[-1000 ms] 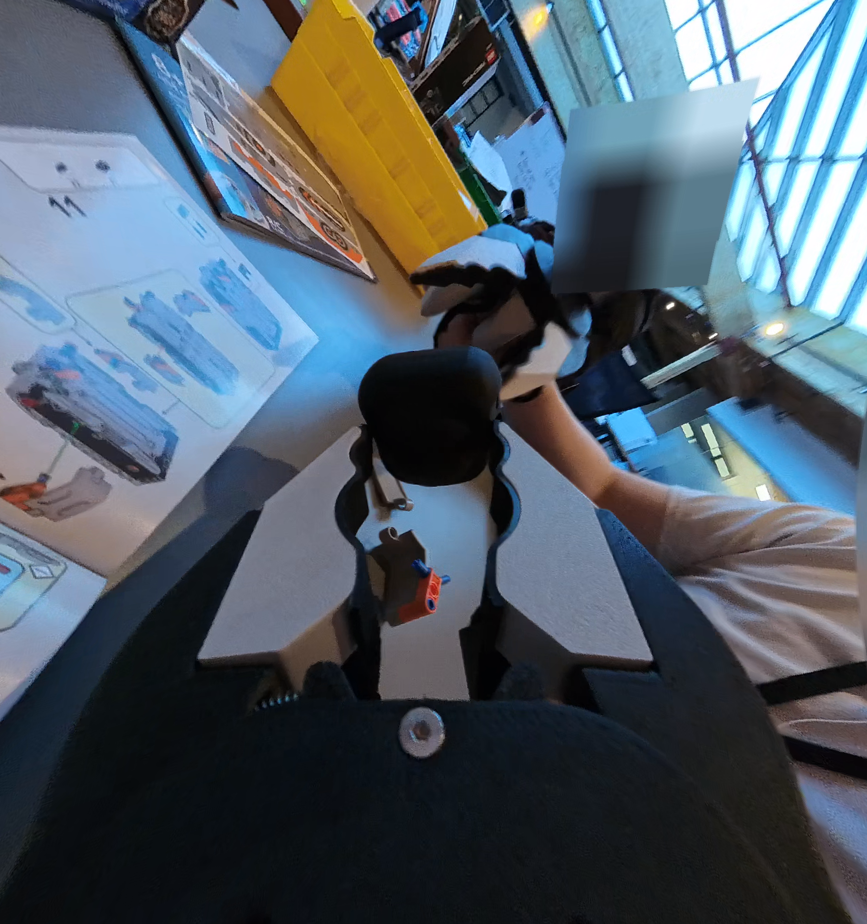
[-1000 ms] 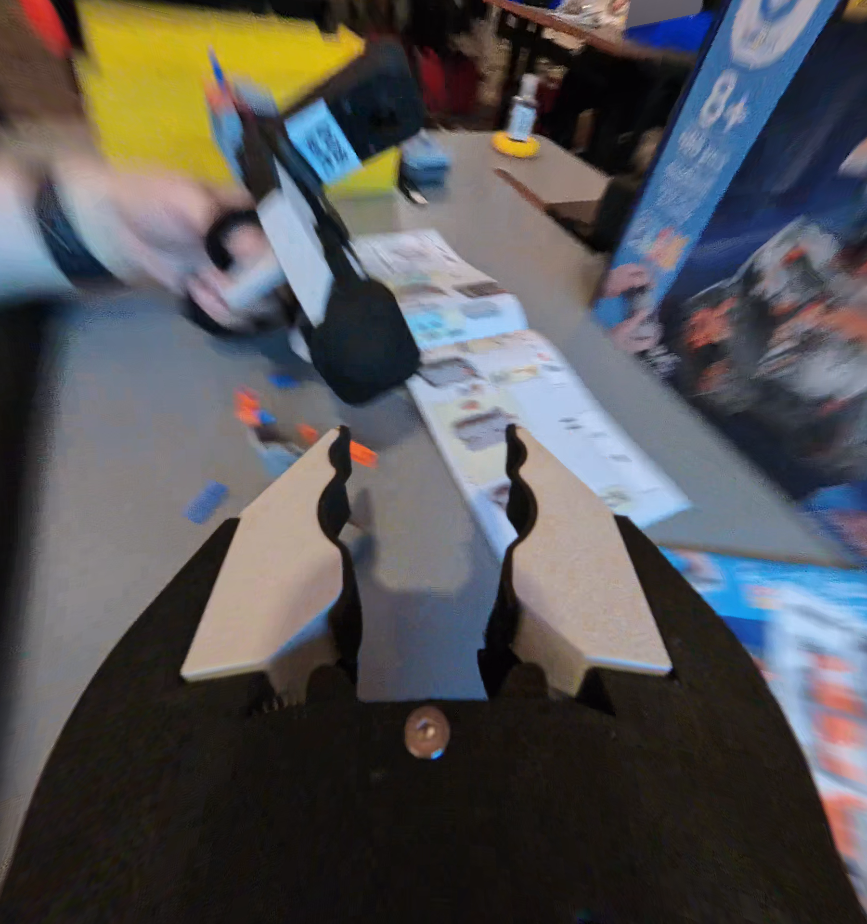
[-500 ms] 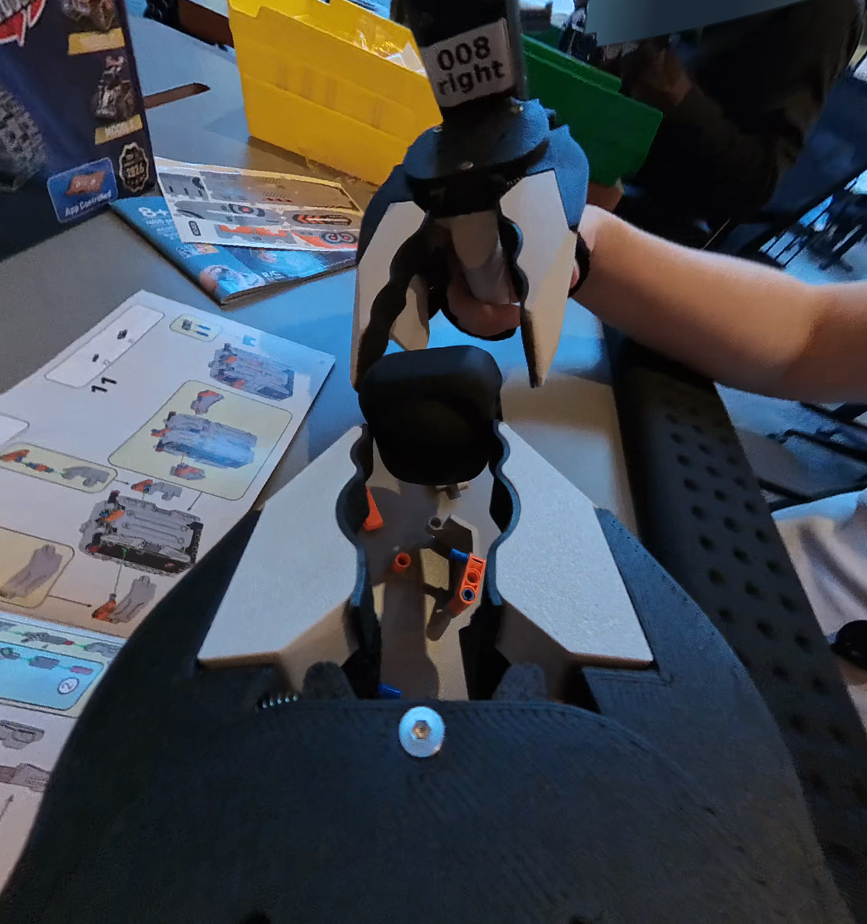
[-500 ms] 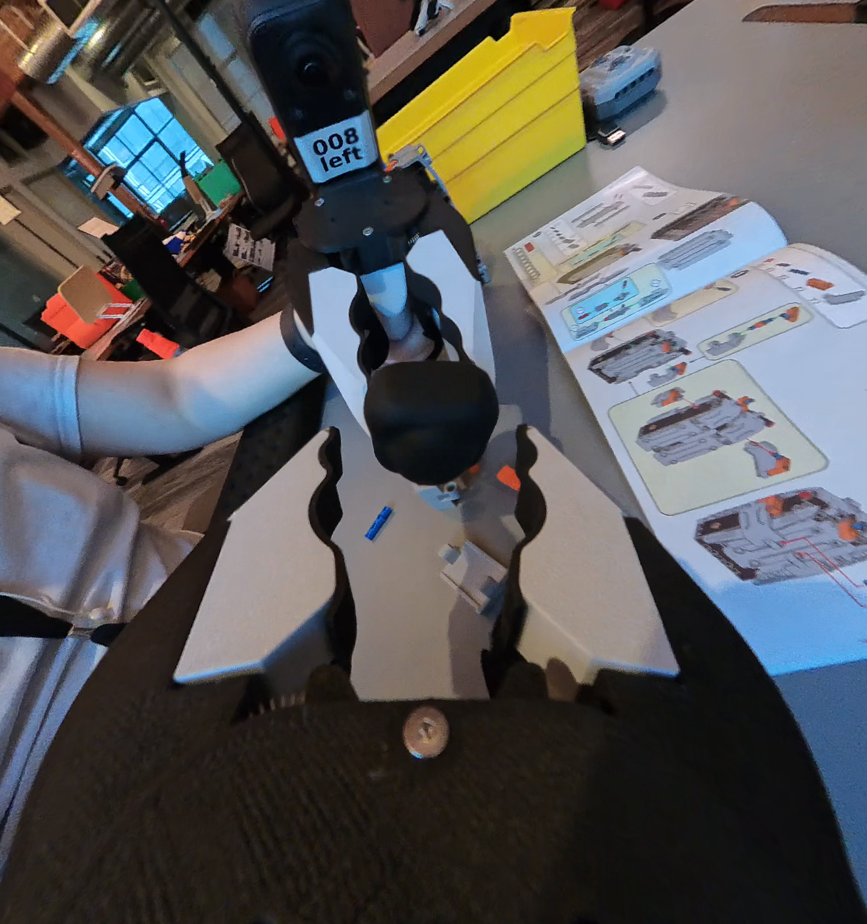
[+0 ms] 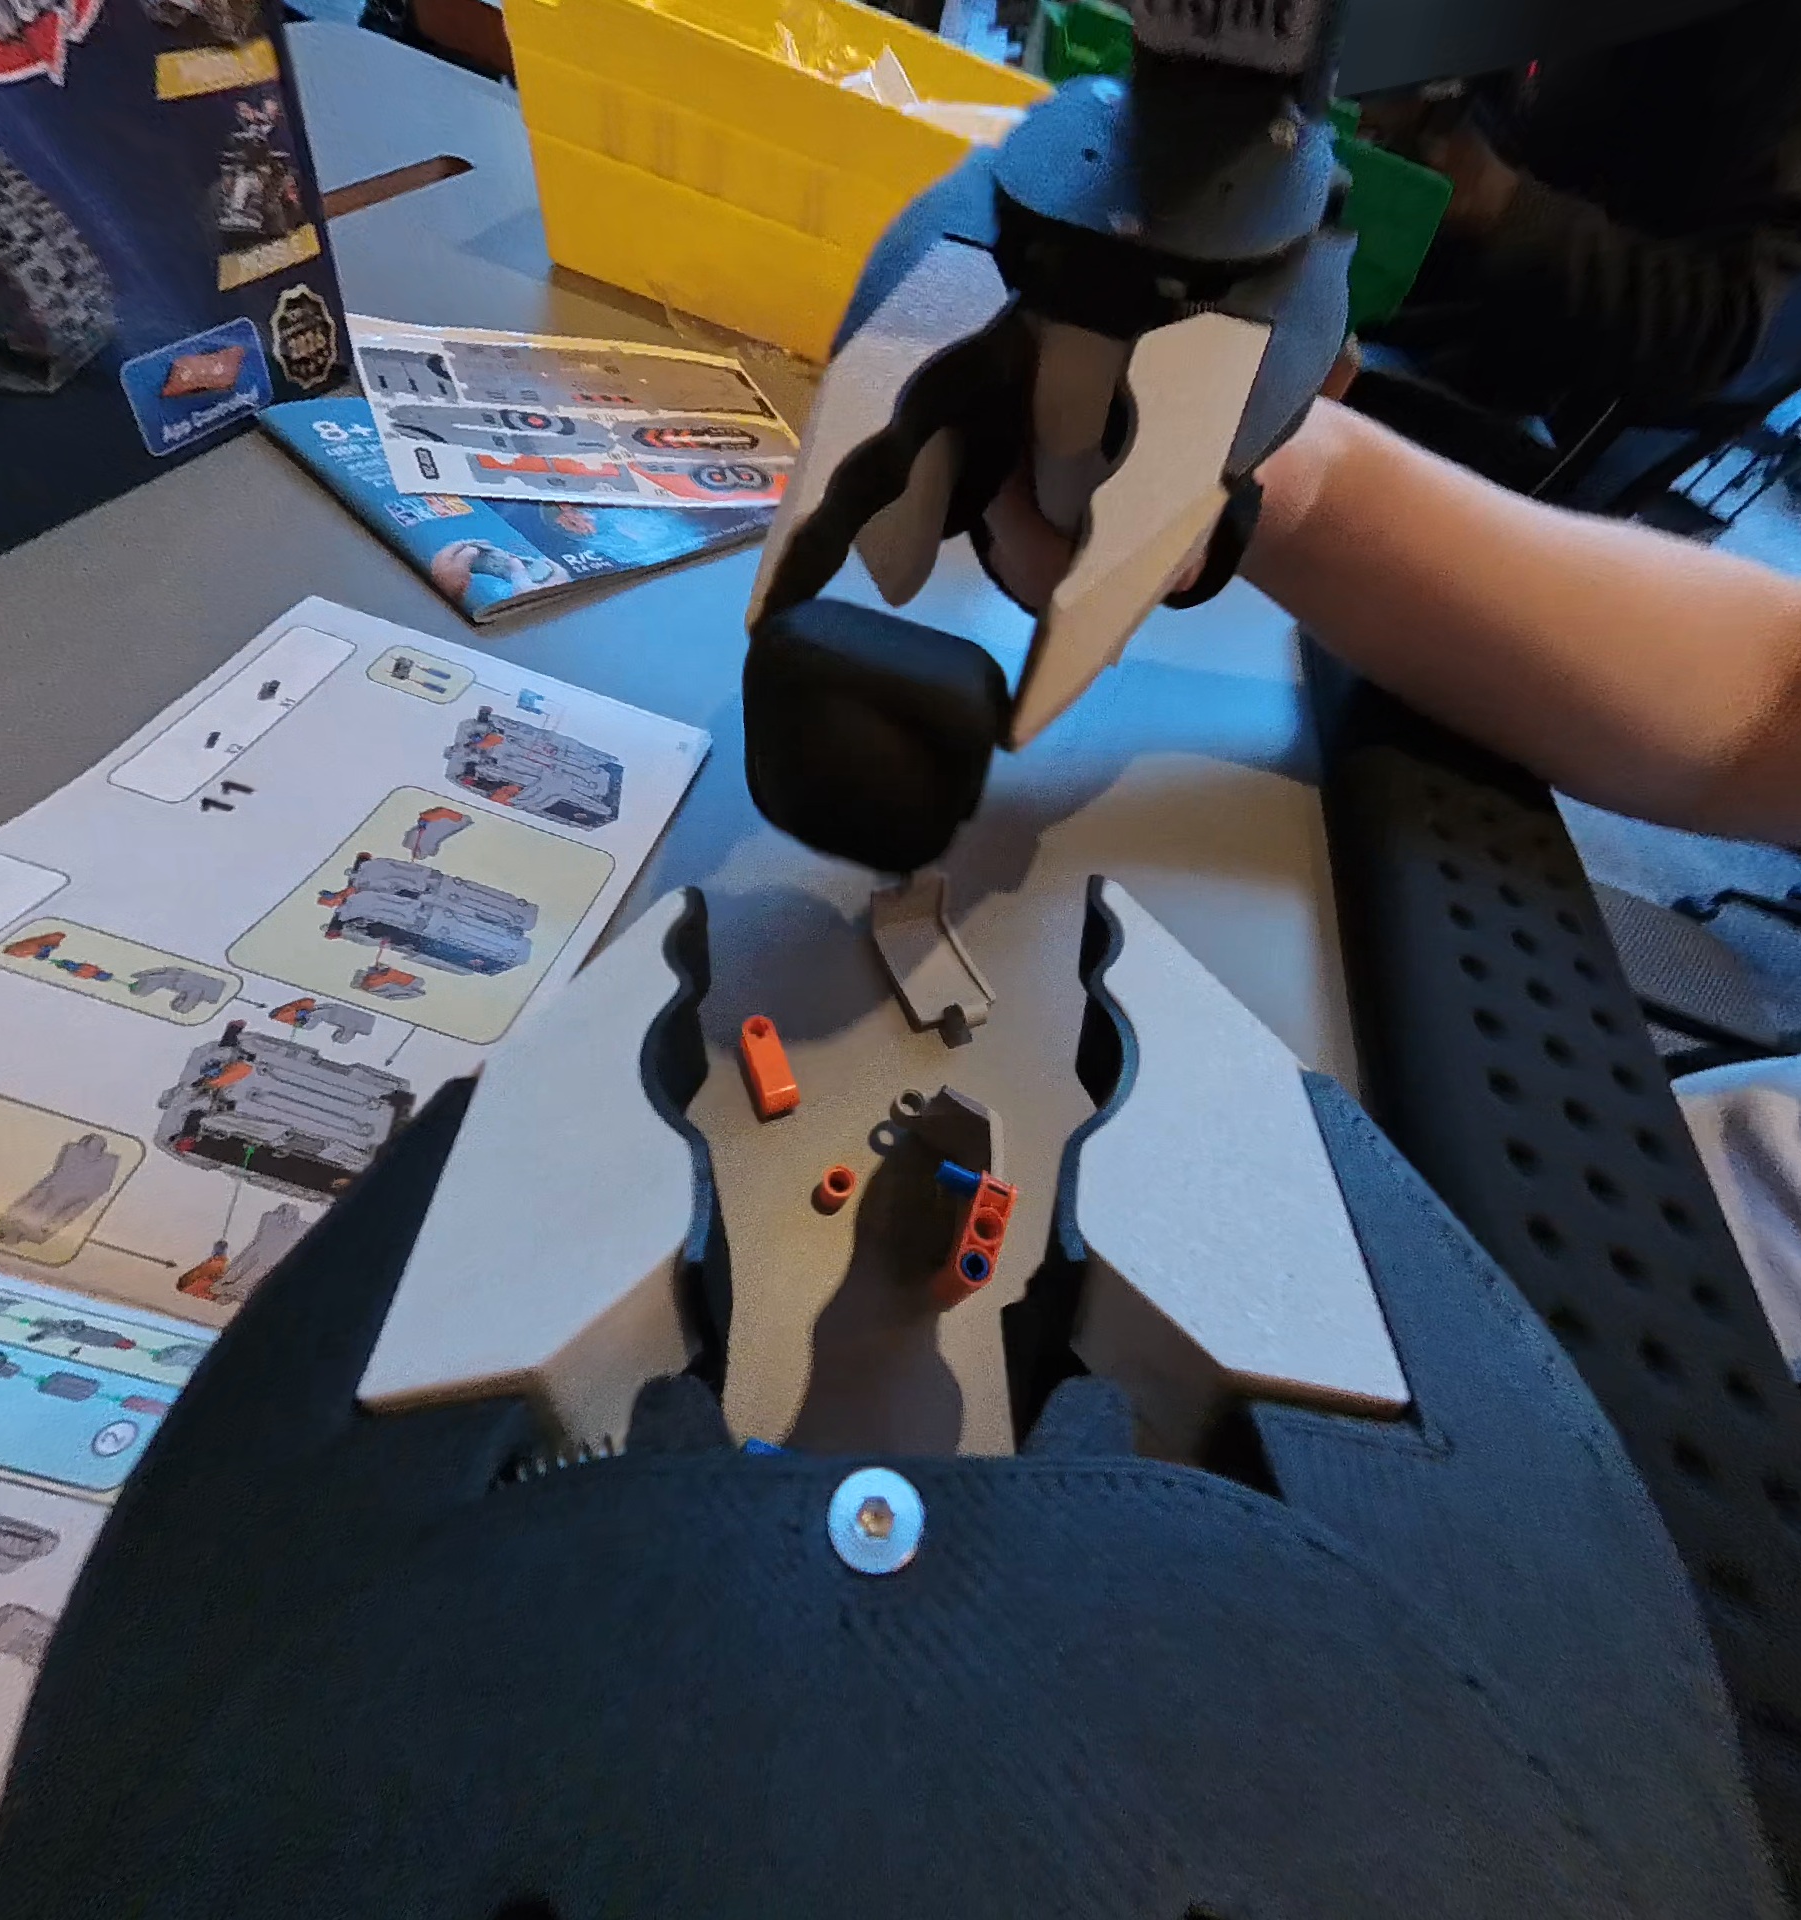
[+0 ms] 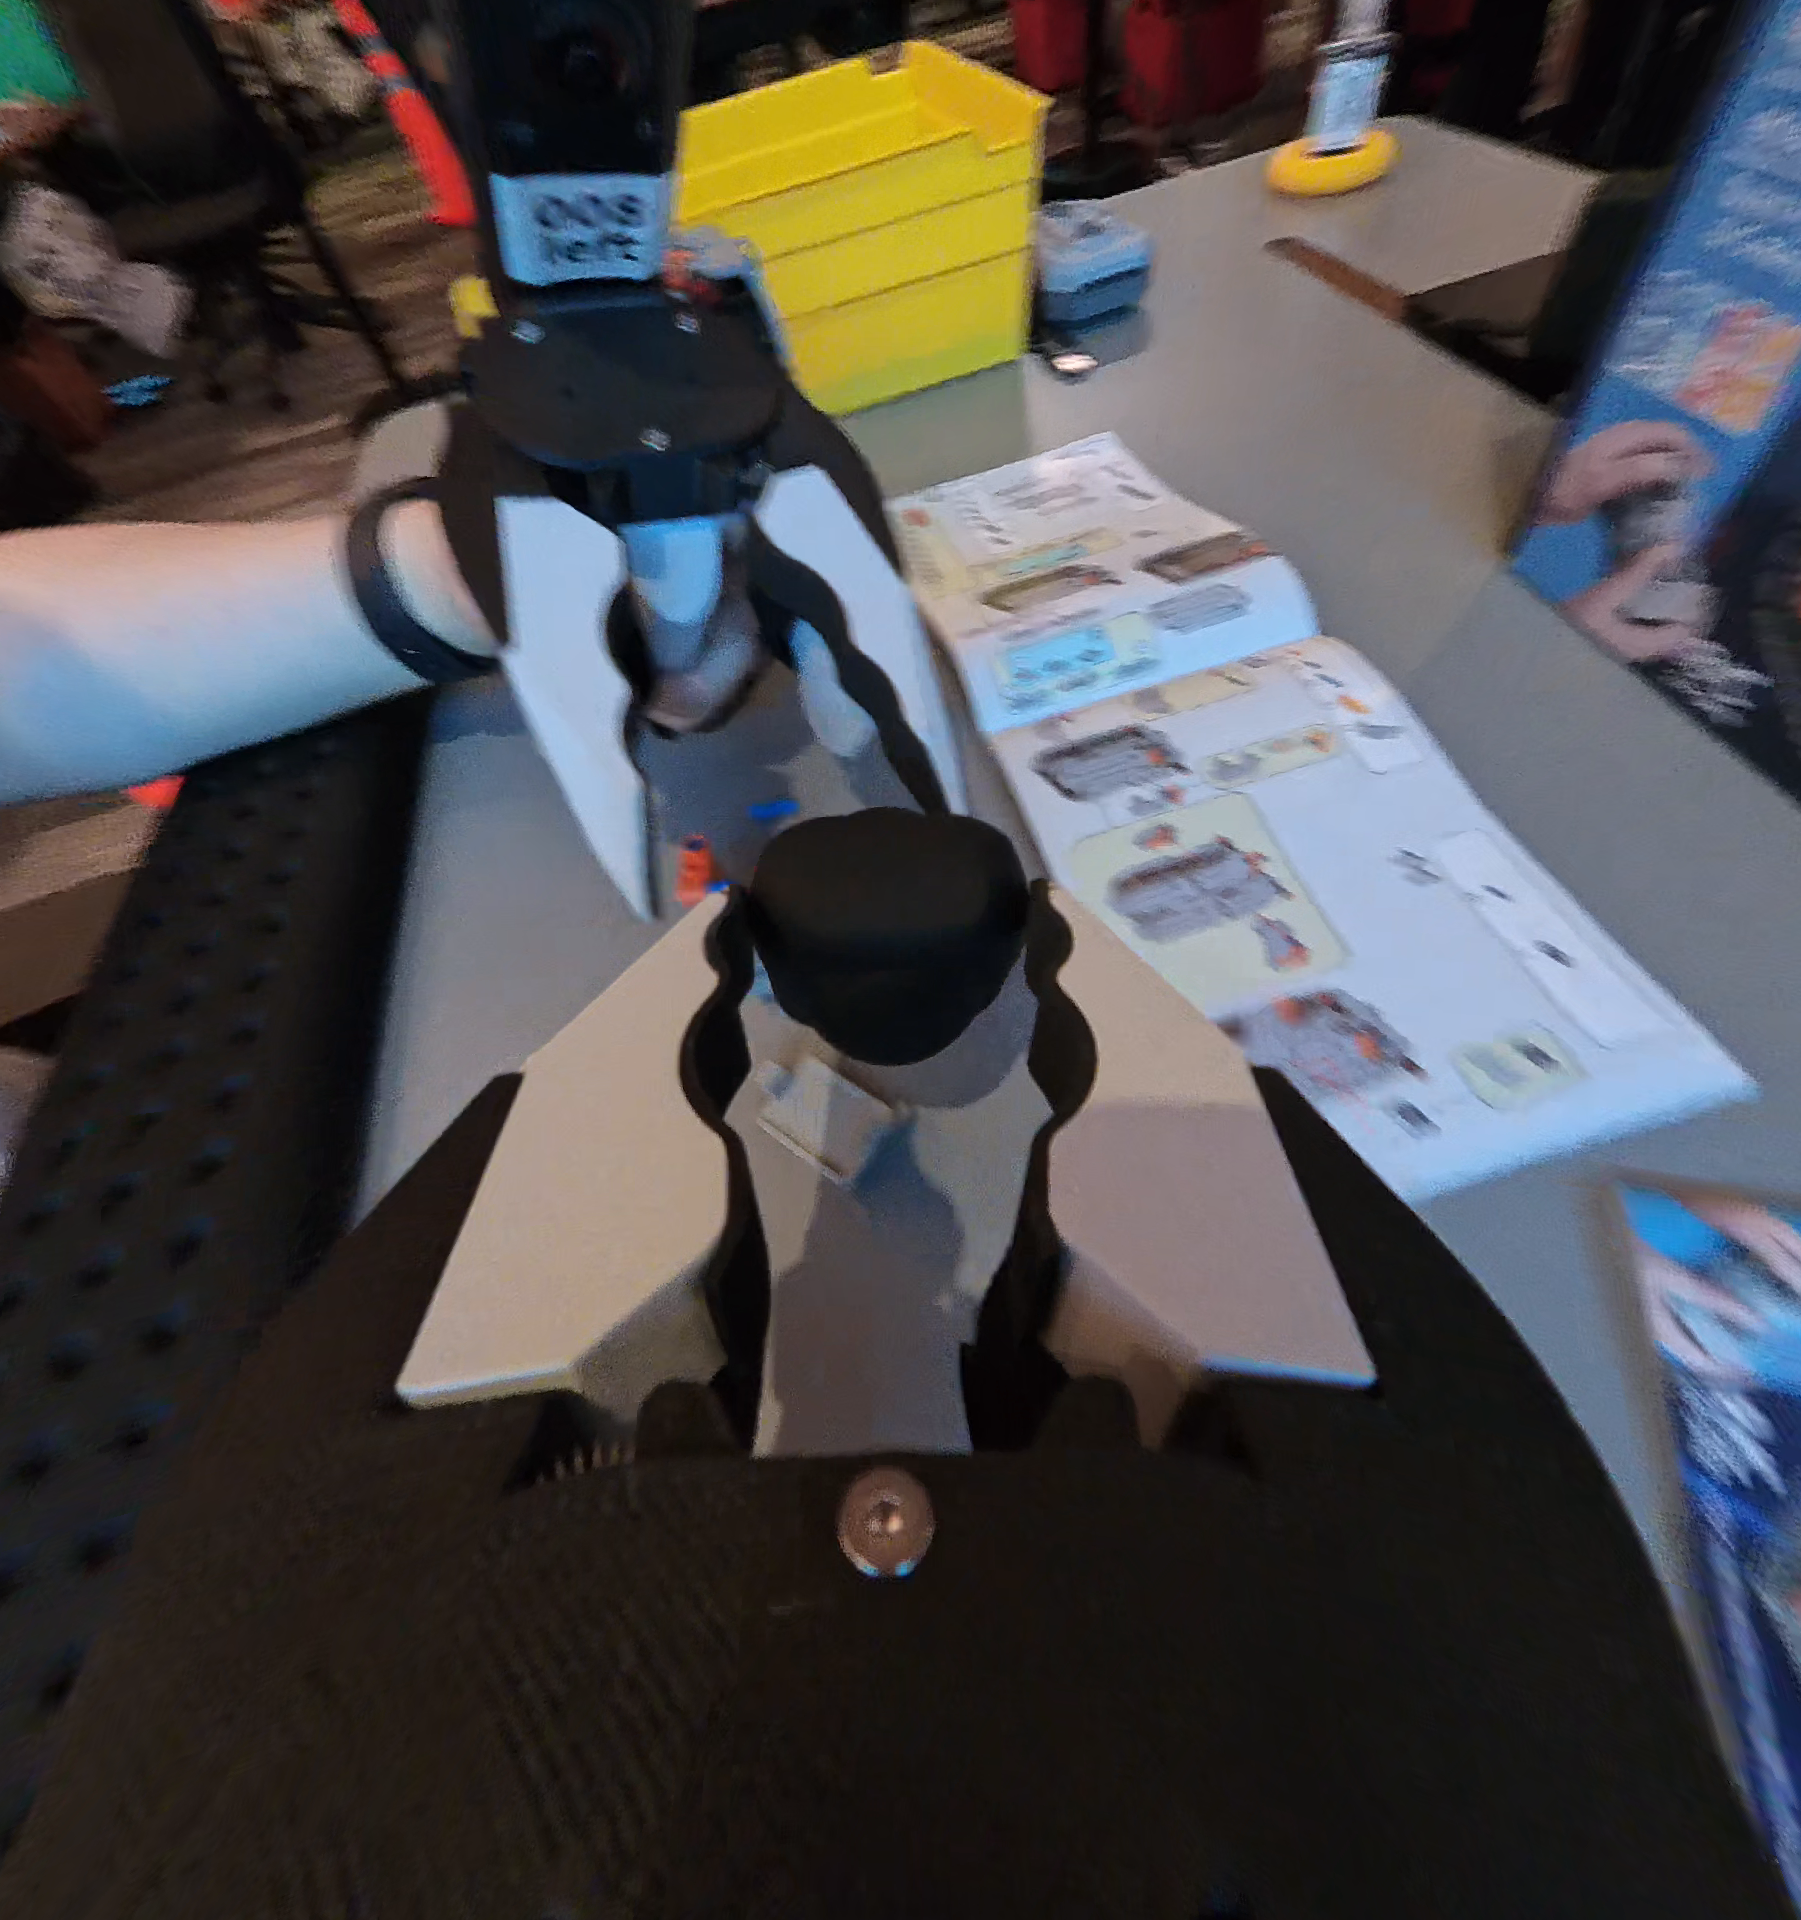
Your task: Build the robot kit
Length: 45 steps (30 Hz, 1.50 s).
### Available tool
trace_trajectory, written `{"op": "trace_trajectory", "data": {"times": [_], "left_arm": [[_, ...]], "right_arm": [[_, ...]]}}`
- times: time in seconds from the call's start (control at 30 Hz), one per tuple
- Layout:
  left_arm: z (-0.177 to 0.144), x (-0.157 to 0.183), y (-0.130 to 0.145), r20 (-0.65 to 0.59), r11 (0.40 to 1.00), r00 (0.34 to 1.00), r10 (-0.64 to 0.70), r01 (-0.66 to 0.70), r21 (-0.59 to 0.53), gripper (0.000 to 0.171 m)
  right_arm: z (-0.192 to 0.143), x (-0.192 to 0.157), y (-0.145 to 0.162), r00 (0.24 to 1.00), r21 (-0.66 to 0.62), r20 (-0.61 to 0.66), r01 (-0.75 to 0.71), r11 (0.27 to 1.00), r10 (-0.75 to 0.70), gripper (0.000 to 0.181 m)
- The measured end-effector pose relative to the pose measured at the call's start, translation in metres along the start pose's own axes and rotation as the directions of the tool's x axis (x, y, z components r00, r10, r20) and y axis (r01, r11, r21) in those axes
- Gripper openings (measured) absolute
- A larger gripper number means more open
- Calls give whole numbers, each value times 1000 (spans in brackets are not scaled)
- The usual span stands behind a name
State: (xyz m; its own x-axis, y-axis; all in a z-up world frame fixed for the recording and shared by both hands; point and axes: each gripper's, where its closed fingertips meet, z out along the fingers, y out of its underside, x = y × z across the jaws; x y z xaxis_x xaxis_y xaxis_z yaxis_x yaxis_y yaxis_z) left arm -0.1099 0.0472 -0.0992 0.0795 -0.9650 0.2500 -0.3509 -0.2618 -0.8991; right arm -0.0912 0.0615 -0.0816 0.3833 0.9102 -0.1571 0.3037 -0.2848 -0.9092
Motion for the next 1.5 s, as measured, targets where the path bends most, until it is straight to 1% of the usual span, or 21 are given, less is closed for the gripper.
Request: {"op": "trace_trajectory", "data": {"times": [0.1,0.23,0.27,0.33,0.47,0.53,0.67,0.77,0.83,0.87,0.9,0.93,1.0,1.03,1.1,1.13,1.2,1.27,1.3,1.37,1.5], "left_arm": [[-9,-7,-6,19,998,999,-35,34,47,71],[-15,-11,-12,40,997,998,-41,38,73,68],[-15,-10,-12,37,997,998,-44,41,70,68],[-13,-9,-10,33,997,999,-42,40,60,67],[-14,-5,-10,39,998,999,-22,20,57,66],[-15,-2,-13,35,998,999,-17,15,69,65],[-17,-3,-16,32,997,999,-23,20,81,65],[-18,-4,-16,31,996,999,-30,27,87,65],[-20,-5,-18,42,995,999,-25,21,94,65],[-21,-4,-21,45,994,999,-25,20,106,65],[-24,-3,-26,51,992,998,-24,18,125,65],[-28,-2,-31,53,989,998,-23,14,148,66],[-35,2,-41,52,980,998,-20,9,198,65],[-38,3,-46,50,976,999,-20,9,219,65],[-42,4,-50,52,970,998,-22,9,245,65],[-43,3,-49,57,969,998,-24,9,246,65],[-42,1,-46,61,972,998,-28,13,236,65],[-41,0,-45,63,973,998,-31,16,232,65],[-41,0,-44,62,973,998,-31,15,232,65],[-41,2,-45,58,972,998,-18,4,236,65],[-42,12,-51,36,966,999,8,-17,257,65]], "right_arm": [[-33,28,23,972,-41,-232,20,999,-29,52],[-62,33,36,938,-3,-346,-15,1000,13,52],[-62,32,40,938,2,-344,-41,999,39,51],[-54,35,64,939,-84,-339,-96,992,62,52],[-55,34,52,931,-70,-364,-31,997,3,51],[-47,32,66,936,-142,-351,-34,989,-18,52],[-49,29,48,923,-104,-377,36,994,-73,52],[-41,32,66,930,-166,-364,-10,986,-52,52],[-46,29,50,938,-77,-346,-42,996,13,52],[-51,26,30,941,25,-333,-51,998,56,52],[-58,21,4,945,171,-298,-87,981,136,52],[-68,17,-26,945,337,-224,-155,929,239,52],[-93,-5,-87,929,597,102,-344,724,357,52],[-106,-16,-113,885,648,295,-462,606,359,51],[-135,-33,-155,728,621,632,-681,387,266,52],[-147,-40,-171,632,565,750,-765,309,193,52],[-168,-49,-193,448,432,893,-883,184,51,51],[-181,-56,-206,299,304,952,-948,93,-63,50],[-184,-61,-210,248,255,964,-965,66,-101,50],[-186,-80,-216,186,200,970,-976,80,-154,51],[-188,-131,-220,147,194,968,-951,240,-203,51]]}}
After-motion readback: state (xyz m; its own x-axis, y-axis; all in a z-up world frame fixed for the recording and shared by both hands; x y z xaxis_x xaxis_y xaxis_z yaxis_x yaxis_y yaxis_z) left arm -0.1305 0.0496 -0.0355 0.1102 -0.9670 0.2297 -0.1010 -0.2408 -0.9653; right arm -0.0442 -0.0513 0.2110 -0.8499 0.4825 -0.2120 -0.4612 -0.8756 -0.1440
